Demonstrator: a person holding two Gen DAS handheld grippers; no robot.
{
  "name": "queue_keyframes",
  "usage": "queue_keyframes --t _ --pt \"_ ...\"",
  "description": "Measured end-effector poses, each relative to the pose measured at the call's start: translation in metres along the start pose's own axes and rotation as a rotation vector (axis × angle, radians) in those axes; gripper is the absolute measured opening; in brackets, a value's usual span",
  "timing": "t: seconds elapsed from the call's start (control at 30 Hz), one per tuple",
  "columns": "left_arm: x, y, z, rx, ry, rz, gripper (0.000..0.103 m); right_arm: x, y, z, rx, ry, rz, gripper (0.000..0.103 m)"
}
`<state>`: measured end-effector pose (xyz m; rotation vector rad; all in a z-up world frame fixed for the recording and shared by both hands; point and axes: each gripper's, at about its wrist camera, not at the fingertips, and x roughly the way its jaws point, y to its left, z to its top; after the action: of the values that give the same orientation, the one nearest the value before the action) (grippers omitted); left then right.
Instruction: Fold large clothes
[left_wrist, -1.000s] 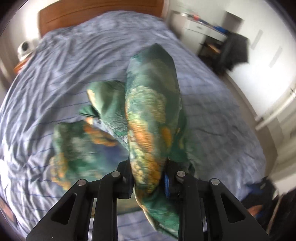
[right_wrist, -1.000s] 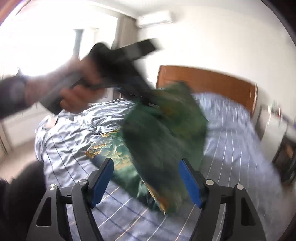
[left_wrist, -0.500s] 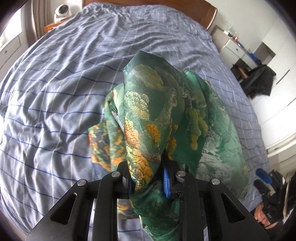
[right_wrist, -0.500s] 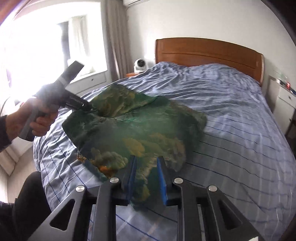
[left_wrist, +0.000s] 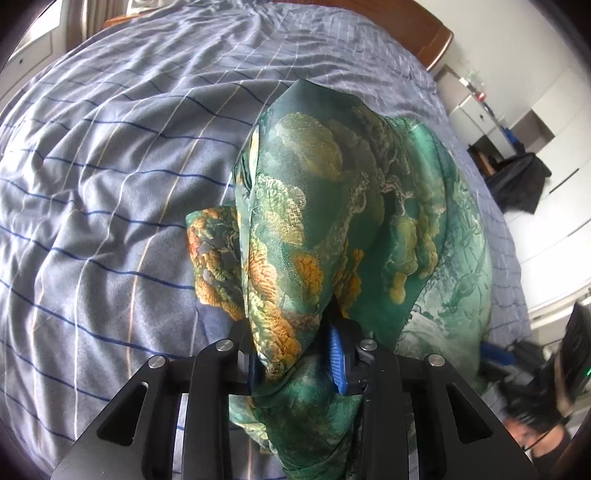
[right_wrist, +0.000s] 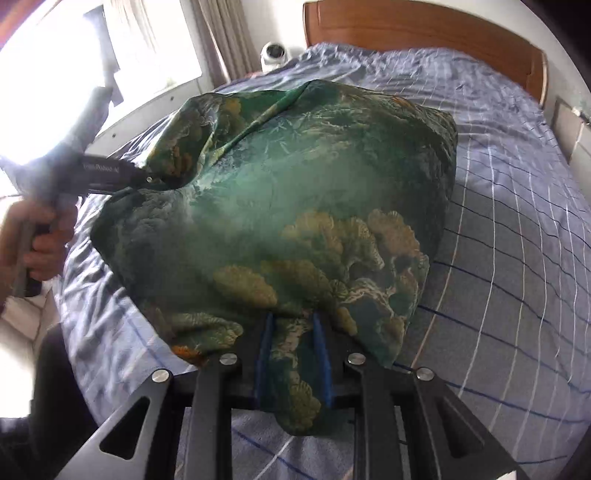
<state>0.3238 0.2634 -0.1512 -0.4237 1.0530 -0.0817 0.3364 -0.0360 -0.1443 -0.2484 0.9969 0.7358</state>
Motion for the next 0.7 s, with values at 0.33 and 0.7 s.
queue_keyframes --t 0.33,0.7 --pt "0.002 0.008 -0.009 -0.025 -0.024 -0.032 0.030 -0.002 -0.035 0.139 0.195 -0.105 0.034 0.024" --pt "0.006 0.015 -0.015 -0.049 -0.013 -0.051 0.032 0.085 -0.051 0.137 0.268 0.057 0.024 0.023"
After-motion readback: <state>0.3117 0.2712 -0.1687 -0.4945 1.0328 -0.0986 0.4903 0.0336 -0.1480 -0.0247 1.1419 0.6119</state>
